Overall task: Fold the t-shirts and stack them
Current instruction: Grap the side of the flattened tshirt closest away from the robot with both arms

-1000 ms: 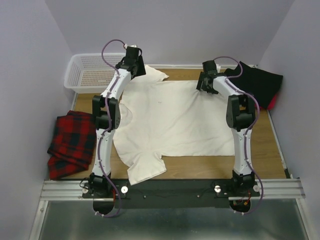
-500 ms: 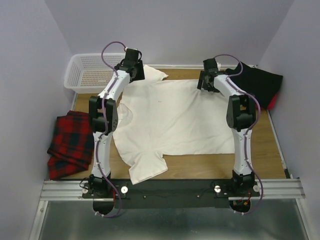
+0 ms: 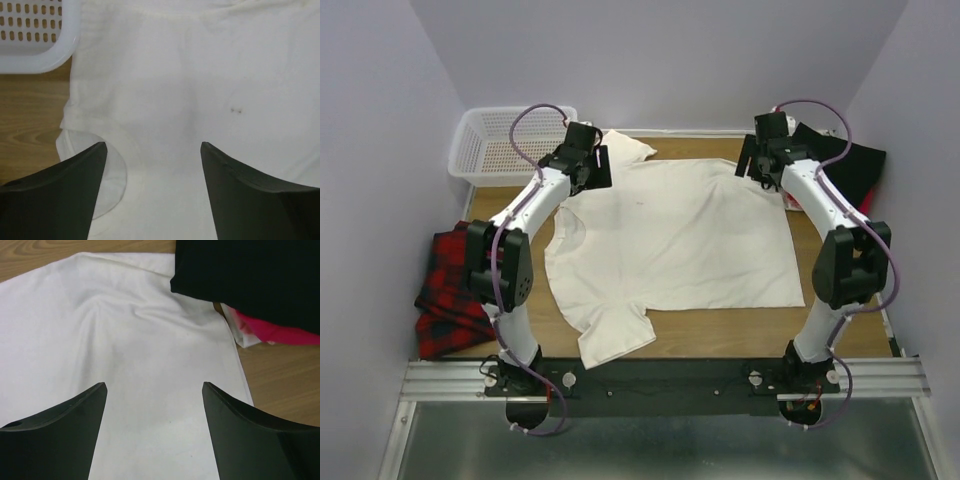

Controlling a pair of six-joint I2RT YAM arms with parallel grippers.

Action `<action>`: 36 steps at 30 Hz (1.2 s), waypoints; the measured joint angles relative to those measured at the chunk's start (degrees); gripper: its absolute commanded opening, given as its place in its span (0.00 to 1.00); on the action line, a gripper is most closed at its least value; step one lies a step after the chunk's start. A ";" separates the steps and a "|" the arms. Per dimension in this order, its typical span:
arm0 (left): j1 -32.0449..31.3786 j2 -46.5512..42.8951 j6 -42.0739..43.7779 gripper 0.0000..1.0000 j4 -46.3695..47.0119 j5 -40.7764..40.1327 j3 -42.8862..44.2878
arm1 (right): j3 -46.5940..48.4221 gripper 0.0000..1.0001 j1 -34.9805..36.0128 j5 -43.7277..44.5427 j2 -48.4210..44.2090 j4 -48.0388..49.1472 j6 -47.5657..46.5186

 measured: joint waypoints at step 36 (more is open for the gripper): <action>-27.32 -32.70 -42.45 0.88 -15.39 -9.99 -40.19 | -41.97 0.82 0.11 -11.37 -24.79 -0.37 12.90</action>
